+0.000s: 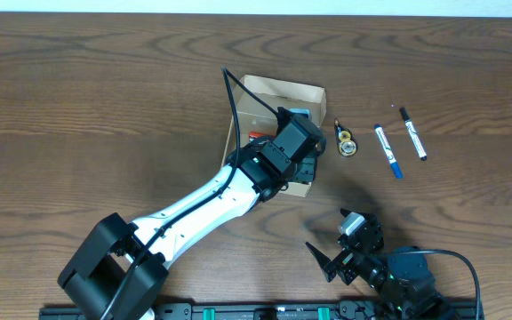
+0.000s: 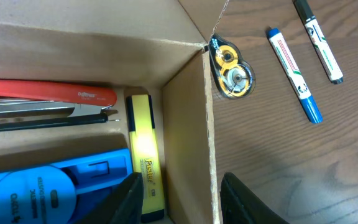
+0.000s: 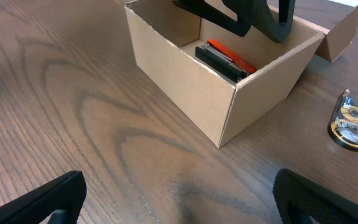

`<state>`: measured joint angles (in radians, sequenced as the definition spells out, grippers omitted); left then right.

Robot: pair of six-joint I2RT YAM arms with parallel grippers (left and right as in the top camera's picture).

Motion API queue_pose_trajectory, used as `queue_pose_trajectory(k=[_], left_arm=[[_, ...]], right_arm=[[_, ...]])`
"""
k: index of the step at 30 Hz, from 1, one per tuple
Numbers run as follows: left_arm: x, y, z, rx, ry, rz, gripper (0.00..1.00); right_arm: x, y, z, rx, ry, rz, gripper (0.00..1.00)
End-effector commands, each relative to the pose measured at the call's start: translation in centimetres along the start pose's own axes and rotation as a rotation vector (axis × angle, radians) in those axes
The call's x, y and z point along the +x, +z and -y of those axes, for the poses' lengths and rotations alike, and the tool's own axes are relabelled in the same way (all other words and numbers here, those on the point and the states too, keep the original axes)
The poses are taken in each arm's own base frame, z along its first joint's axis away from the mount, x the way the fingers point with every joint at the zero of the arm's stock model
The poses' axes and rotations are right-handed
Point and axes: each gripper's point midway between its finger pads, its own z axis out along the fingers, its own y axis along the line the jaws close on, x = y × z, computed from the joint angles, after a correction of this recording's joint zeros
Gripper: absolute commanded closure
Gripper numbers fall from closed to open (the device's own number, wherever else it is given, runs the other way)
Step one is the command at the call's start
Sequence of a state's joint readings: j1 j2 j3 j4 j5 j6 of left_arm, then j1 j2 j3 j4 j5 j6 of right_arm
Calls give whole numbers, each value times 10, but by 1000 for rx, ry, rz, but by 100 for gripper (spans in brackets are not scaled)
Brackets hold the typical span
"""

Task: Pack container
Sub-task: 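Open left gripper and withdraw it from the box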

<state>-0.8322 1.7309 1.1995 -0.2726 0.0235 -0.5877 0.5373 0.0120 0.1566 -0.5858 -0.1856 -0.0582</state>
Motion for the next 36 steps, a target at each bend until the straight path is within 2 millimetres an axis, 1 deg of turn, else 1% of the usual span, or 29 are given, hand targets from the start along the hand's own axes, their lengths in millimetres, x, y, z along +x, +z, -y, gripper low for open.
queue_pose_trajectory(k=[1,5,9,11,12,16,19,20,23,24,27,31,36], left_arm=[[2,2,1,5,0,-9,59],[0,-5,4,20,71,-8,59],[-8,-27,8,36,198,22,62],[-14,-43,8,29,255,49,64],[-18,-54,5,11,282,67,64],[-30,-95,-14,-102,396,135,62],[-33,-126,-28,-175,500,158,61],[-31,-139,-31,-183,549,155,60],[-25,-162,-39,-193,600,147,60],[-22,-171,-44,-200,606,141,60],[-13,-194,-64,-226,609,111,64],[-3,-212,-82,-218,594,71,66],[11,-222,-93,-153,599,8,66]], right_arm=[[1,0,-2,-6,8,1,1],[1,0,-2,-6,8,1,1],[1,0,-2,-6,8,1,1],[1,0,-2,-6,8,1,1],[1,0,-2,-6,8,1,1],[1,0,-2,-6,8,1,1],[1,0,-2,-6,8,1,1],[1,0,-2,-6,9,1,1],[1,0,-2,-6,9,1,1],[1,0,-2,-6,8,1,1],[1,0,-2,-6,8,1,1],[1,0,-2,-6,9,1,1],[1,0,-2,-6,9,1,1]])
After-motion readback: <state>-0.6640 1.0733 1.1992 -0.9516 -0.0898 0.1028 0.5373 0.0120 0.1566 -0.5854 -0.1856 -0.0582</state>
